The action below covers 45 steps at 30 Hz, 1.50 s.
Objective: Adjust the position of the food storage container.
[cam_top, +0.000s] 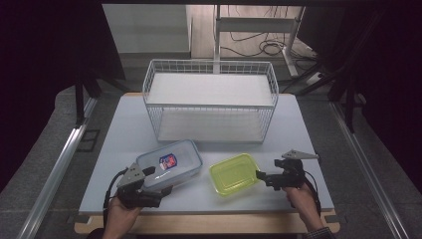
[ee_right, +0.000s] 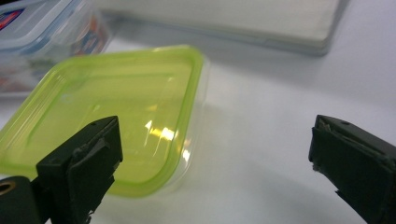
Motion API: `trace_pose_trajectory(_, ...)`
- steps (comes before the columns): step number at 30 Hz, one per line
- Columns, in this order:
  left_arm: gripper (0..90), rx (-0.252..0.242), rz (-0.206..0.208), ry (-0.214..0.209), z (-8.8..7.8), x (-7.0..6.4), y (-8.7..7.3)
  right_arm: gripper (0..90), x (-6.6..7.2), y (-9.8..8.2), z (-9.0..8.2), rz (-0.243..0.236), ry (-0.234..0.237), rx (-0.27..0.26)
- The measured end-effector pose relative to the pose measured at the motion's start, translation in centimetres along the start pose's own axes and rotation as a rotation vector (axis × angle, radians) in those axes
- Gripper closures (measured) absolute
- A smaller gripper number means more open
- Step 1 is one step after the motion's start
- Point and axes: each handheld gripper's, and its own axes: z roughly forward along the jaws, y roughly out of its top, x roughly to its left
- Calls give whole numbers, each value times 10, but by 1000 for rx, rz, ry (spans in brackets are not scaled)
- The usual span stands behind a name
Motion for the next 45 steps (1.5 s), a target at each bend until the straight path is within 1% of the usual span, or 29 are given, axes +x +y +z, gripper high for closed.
trace_pose_trajectory(3,85,-2,8,4,0,-1,-1,31,3,3,0,6,-51,-38)
trace_pose_trajectory(5,84,-3,12,5,1,-1,-1,27,3,4,1,16,-62,-45)
trace_pose_trajectory(6,83,-2,11,1,1,0,-1,26,3,4,2,17,-67,-42)
trace_pose_trajectory(7,82,-2,11,1,2,0,-2,22,4,4,3,10,-73,-27)
trace_pose_trajectory(9,82,0,12,2,2,0,-3,18,5,3,5,-27,-96,2)
trace_pose_trajectory(10,82,0,12,2,3,0,-3,14,6,3,6,-41,-97,18)
trace_pose_trajectory(11,82,-2,13,2,2,1,-3,10,6,3,6,-44,-90,24)
trace_pose_trajectory(12,82,-4,14,2,2,1,-3,9,7,4,5,-44,-71,35)
trace_pose_trajectory(16,83,-13,20,-2,3,0,-3,3,13,9,4,-46,-21,55)
trace_pose_trajectory(18,83,-14,30,-1,3,-1,-3,28,15,11,4,-37,-11,65)
trace_pose_trajectory(20,83,-16,37,1,3,-1,-3,61,16,15,6,-40,-19,75)
trace_pose_trajectory(22,83,-25,39,-2,3,-2,-3,114,19,20,7,-43,-41,70)
trace_pose_trajectory(23,83,-28,38,-6,4,-2,-2,144,20,23,8,-41,-43,69)
trace_pose_trajectory(25,83,-32,39,-3,4,-2,-2,246,23,30,10,-53,-33,60)
trace_pose_trajectory(27,84,-41,46,-1,3,-3,-2,335,26,37,15,-81,-40,60)
trace_pose_trajectory(29,84,-50,49,-4,3,-4,-1,422,28,43,20,-100,-4,63)
trace_pose_trajectory(30,84,-52,49,-6,3,-4,-1,486,29,46,23,-94,-5,67)
trace_pose_trajectory(32,85,-50,49,-6,3,-4,-1,579,30,53,30,-91,11,73)
trace_pose_trajectory(33,85,-50,49,-5,3,-4,-1,635,31,57,34,-97,0,73)
trace_pose_trajectory(35,85,-52,49,-6,3,-3,-2,724,33,64,41,-115,-21,74)
trace_pose_trajectory(36,85,-53,50,-4,3,-3,-2,756,34,67,45,-126,-24,78)
trace_pose_trajectory(37,85,-53,50,-5,2,-3,-2,786,34,71,50,-148,-22,79)
trace_pose_trajectory(39,85,-55,49,-6,2,-3,-2,823,36,76,58,-191,-41,90)
trace_pose_trajectory(43,86,-56,52,-7,2,-3,-2,866,35,84,73,-209,-70,109)
trace_pose_trajectory(45,86,-55,53,-7,2,-4,-1,877,33,86,80,-223,-81,135)
